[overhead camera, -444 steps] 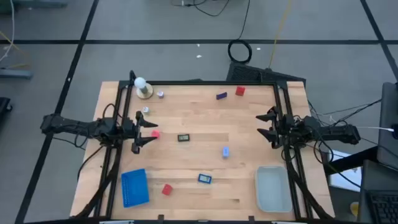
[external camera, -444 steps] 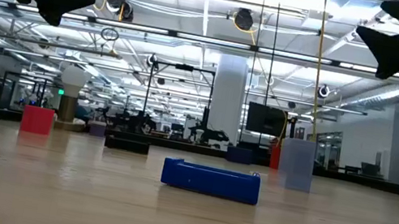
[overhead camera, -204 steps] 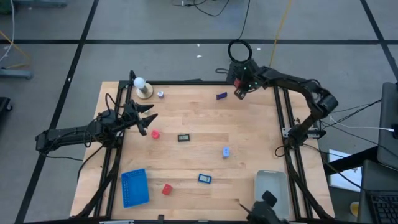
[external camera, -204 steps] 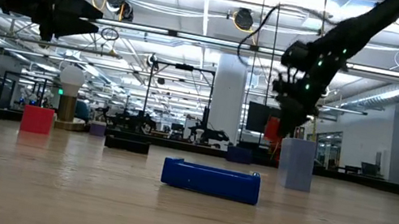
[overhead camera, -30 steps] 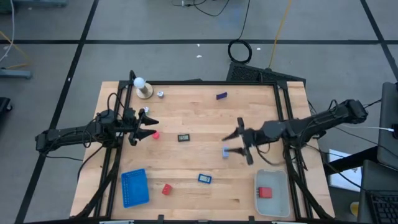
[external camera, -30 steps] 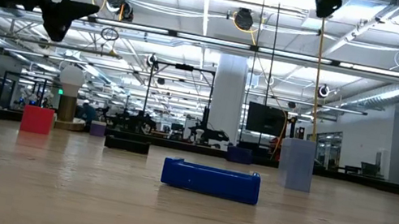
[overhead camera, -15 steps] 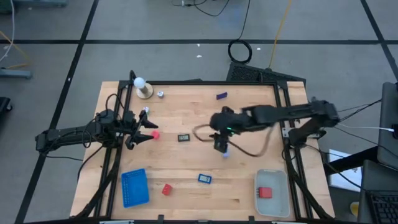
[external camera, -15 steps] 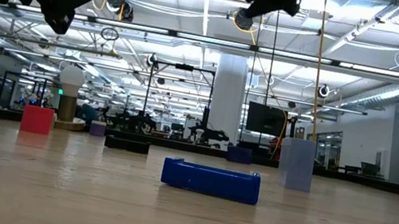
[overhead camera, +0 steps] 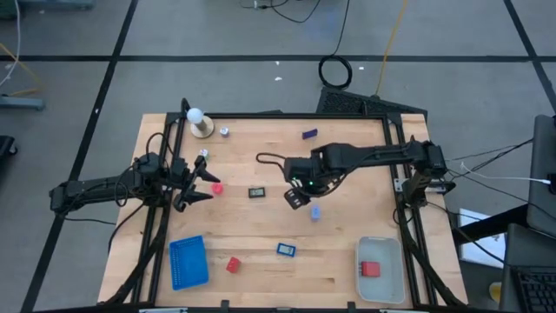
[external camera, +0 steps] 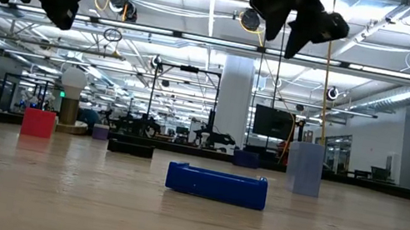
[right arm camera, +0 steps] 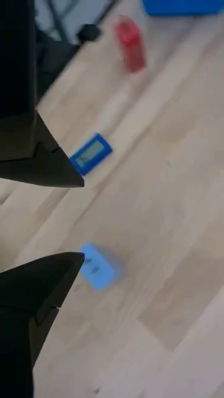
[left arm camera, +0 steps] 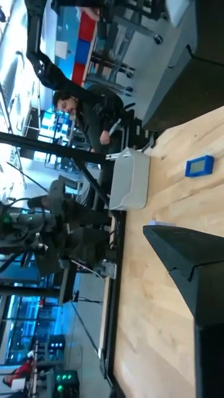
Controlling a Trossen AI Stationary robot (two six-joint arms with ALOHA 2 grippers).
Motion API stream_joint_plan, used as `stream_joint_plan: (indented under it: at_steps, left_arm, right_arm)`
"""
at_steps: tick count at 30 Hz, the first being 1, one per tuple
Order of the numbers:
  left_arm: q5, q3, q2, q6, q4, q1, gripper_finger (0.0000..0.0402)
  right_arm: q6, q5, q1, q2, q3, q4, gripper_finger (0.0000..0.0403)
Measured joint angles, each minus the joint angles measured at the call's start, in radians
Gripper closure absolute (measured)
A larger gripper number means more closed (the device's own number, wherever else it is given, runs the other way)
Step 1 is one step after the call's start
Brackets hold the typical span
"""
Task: Pick & Place Office items
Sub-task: Put the blue charger adapter into the gray bin
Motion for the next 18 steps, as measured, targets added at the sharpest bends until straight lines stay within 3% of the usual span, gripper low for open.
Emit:
stream_joint_plan:
  at_steps: [9,18]
  left_arm:
    - [-0.009,0.0,0.0,0.129,-0.03,0.025,0.0142]
    - [-0.197,0.0,0.0,0.096,-0.091,0.045,0.0142]
  right_arm:
    - [0.282,0.181,0.061,0.0,-0.007,-0.022,0.0232]
    - [0.44,0.214,0.078,0.0,-0.007,-0.004,0.0232]
